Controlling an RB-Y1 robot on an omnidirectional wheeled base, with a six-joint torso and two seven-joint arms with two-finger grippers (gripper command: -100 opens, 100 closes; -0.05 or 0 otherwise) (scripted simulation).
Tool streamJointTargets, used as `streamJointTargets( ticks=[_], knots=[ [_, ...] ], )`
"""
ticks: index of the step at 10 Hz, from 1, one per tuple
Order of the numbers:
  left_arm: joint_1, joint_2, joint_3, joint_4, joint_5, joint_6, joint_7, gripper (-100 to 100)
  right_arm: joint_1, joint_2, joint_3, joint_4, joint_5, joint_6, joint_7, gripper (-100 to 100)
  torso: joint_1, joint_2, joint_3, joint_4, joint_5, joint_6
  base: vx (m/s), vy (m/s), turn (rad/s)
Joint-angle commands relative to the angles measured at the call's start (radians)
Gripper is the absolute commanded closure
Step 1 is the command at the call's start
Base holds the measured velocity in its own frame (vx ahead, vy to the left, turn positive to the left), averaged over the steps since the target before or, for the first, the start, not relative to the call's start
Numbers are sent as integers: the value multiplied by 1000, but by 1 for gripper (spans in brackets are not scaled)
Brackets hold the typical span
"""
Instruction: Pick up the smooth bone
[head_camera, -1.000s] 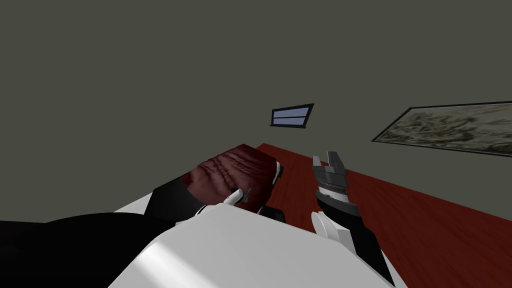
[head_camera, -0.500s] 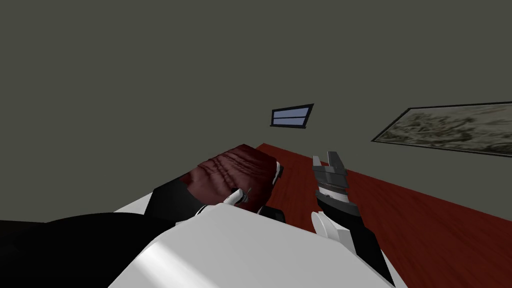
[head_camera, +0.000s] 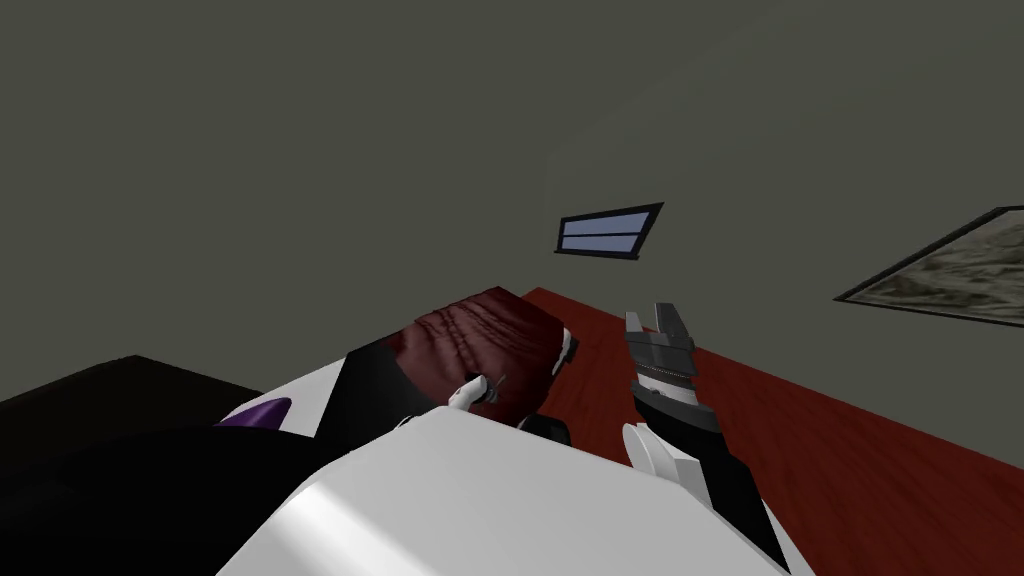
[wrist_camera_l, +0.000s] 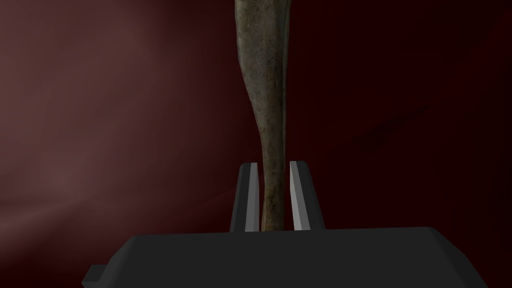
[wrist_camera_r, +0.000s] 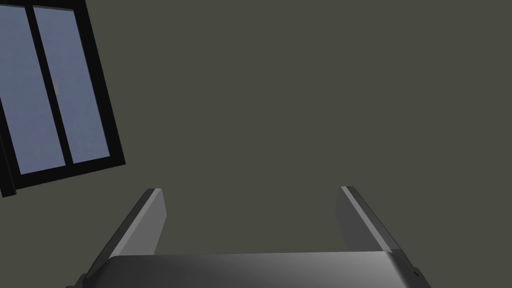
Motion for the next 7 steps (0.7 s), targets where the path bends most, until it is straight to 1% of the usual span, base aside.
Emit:
streamJointTargets(
  ticks=[1, 5, 6, 7],
  knots=[
    [2, 0, -19, -24, -4, 30, -12, 100, 0, 0, 0, 0, 0, 0, 0, 0, 0, 0, 0, 0, 0, 0, 34, -36, 271],
    [31, -8, -68, -130, -38, 118, -22, 100, 0, 0, 0, 0, 0, 0, 0, 0, -1, -1, 0, 0, 0, 0, 34, -39, 255],
    [30, -8, -61, -122, -38, 105, -16, 100, 0, 0, 0, 0, 0, 0, 0, 0, -1, -1, 0, 0, 0, 0, 16, -20, 42],
    [31, -8, -62, -127, -40, 112, -15, 0, 0, 0, 0, 0, 0, 0, 0, 0, 0, 0, 0, 0, 0, 1, 0, 0, 0]
  ],
)
